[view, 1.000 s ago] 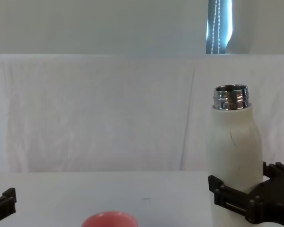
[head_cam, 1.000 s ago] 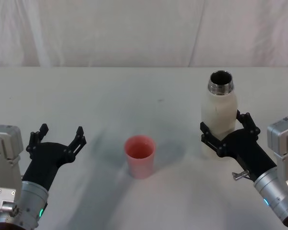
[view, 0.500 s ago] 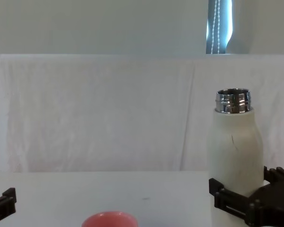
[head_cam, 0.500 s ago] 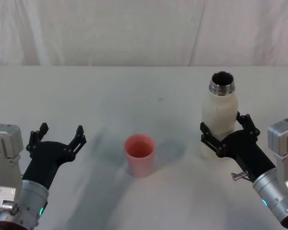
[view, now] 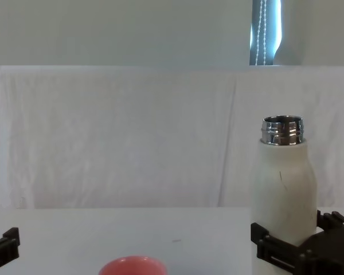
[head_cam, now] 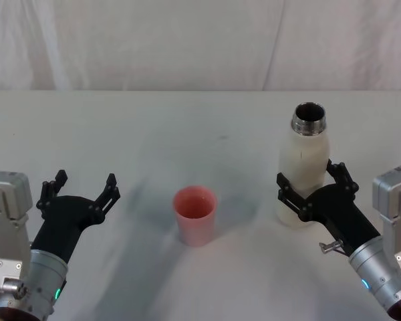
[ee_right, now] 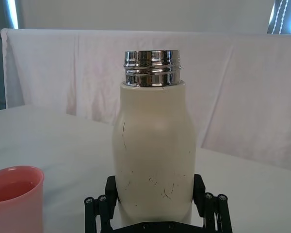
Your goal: Grasp the thermos with one hand and pour water into the cup lid.
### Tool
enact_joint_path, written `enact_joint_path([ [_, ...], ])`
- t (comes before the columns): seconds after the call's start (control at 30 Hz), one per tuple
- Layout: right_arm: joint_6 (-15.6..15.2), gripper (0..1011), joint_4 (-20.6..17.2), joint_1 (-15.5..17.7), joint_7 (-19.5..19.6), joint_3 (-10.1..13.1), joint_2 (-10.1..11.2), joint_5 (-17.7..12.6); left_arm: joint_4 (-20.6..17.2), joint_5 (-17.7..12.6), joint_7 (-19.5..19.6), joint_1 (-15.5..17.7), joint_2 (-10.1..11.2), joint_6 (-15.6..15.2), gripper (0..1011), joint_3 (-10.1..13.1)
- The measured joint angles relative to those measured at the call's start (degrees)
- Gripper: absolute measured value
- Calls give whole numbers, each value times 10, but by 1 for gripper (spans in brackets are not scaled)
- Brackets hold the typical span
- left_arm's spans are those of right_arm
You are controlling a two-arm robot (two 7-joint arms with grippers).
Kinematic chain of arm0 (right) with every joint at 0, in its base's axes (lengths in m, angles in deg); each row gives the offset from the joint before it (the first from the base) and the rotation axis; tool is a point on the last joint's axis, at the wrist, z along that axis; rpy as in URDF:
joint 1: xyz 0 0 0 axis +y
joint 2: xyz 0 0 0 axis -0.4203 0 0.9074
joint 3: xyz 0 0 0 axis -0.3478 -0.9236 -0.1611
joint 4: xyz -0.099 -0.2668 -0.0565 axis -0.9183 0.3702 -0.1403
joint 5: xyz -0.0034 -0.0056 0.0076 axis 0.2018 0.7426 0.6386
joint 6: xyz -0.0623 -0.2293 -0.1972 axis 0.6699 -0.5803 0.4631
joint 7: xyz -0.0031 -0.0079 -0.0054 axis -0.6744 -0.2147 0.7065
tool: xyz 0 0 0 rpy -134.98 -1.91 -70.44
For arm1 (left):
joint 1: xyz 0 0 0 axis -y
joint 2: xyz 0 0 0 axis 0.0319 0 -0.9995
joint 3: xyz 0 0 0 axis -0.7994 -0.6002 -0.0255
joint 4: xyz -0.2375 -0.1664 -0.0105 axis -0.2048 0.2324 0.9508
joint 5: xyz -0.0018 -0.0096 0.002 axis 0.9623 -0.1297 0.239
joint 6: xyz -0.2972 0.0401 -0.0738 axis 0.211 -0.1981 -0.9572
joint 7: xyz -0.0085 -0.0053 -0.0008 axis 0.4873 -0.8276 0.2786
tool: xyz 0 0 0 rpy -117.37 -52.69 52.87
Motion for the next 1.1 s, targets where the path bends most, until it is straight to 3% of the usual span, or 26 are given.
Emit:
enact_joint_path([
  [1.0, -3, 950, 10, -4, 0, -3, -3, -6, 0, 0, 0, 0, 0, 0, 1001, 0],
  [1.1, -3, 992, 10, -3, 0, -3, -3, -6, 0, 0, 0, 0, 0, 0, 1001, 0],
])
